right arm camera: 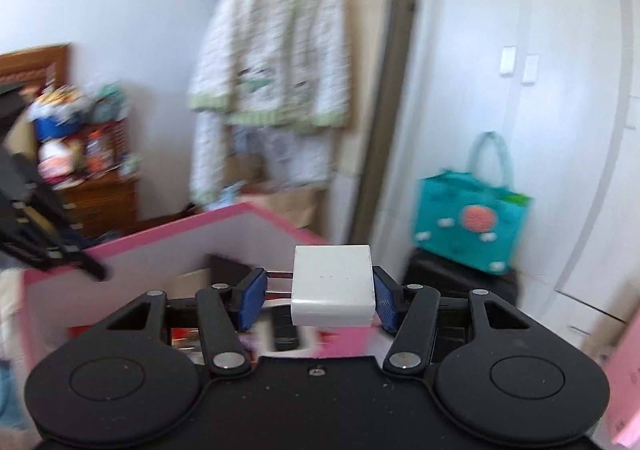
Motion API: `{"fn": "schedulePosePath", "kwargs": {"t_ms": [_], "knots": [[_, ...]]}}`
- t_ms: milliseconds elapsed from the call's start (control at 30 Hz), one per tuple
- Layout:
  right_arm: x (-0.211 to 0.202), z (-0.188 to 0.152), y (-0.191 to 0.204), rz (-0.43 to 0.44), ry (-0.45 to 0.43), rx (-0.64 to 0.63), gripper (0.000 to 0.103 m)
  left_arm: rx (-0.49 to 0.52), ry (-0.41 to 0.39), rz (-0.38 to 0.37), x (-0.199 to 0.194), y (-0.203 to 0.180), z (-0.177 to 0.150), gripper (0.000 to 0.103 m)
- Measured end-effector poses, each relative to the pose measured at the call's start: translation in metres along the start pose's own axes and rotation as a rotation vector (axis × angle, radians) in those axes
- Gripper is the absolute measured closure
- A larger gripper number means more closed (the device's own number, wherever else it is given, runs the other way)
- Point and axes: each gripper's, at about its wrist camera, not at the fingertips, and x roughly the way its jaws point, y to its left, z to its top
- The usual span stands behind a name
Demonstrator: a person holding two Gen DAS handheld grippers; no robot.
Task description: Organize rigid objects
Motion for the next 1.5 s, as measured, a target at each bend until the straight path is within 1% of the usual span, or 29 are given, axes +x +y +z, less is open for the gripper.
{"fn": "schedulePosePath", "kwargs": {"t_ms": [67,100,167,300,367,467,533,600,667,733,867,967,1067,1167,1300,1400,1500], "knots": [[0.019,0.007,0.01,0.064,0.09,-0.031,0.043,-0.01,0.001,-0.003,-0.001,0.0,0.001,0.092],[0.029,0.009,0.014,0.071,0.126,-0.052,0.043,-0.014,0.001,-0.004,-0.001,0.0,0.001,0.092],[0.052,0.009,0.023,0.057,0.203,-0.121,0.043,-0.017,-0.001,0.0,-0.001,0.0,0.001,0.092],[0.088,0.012,0.033,0.077,0.341,-0.215,0.043,-0.022,-0.006,0.003,-0.001,0.001,0.0,0.092],[0.104,0.013,0.037,0.059,0.392,-0.25,0.043,-0.031,-0.005,0.001,-0.001,0.002,0.0,0.092],[0.12,0.009,0.035,0.054,0.447,-0.256,0.043,-0.04,-0.011,-0.003,-0.002,0.002,0.0,0.092],[0.122,0.009,0.031,0.051,0.438,-0.228,0.04,-0.045,-0.019,-0.009,-0.003,0.003,-0.001,0.092],[0.116,0.01,0.027,0.015,0.403,-0.194,0.038,-0.052,-0.023,-0.014,-0.003,0.005,-0.002,0.092],[0.099,0.013,0.021,-0.001,0.345,-0.131,0.036,-0.051,-0.025,-0.016,-0.003,0.005,-0.004,0.092],[0.078,0.013,0.015,0.011,0.287,-0.046,0.032,-0.05,-0.024,-0.016,-0.004,0.004,-0.004,0.092],[0.037,0.008,0.009,0.034,0.21,0.127,0.031,-0.052,-0.023,-0.016,-0.004,0.004,-0.004,0.092],[0.01,0.001,0.008,0.077,0.161,0.216,0.029,-0.062,-0.01,-0.022,-0.003,0.006,-0.002,0.092],[-0.009,-0.008,0.009,0.109,0.106,0.288,0.028,-0.068,0.005,-0.023,-0.006,0.007,0.0,0.092],[-0.023,-0.013,0.015,0.112,0.066,0.293,0.028,-0.062,-0.004,0.002,-0.014,0.002,0.002,0.092],[-0.03,-0.015,0.017,0.116,0.042,0.327,0.024,-0.046,-0.03,0.03,-0.034,-0.011,0.003,0.092],[-0.033,-0.015,0.017,0.127,0.037,0.355,0.021,-0.015,-0.064,0.016,-0.055,-0.027,0.001,0.092],[-0.035,-0.015,0.019,0.131,0.031,0.382,0.017,-0.005,-0.07,-0.012,-0.067,-0.039,0.005,0.092]]}}
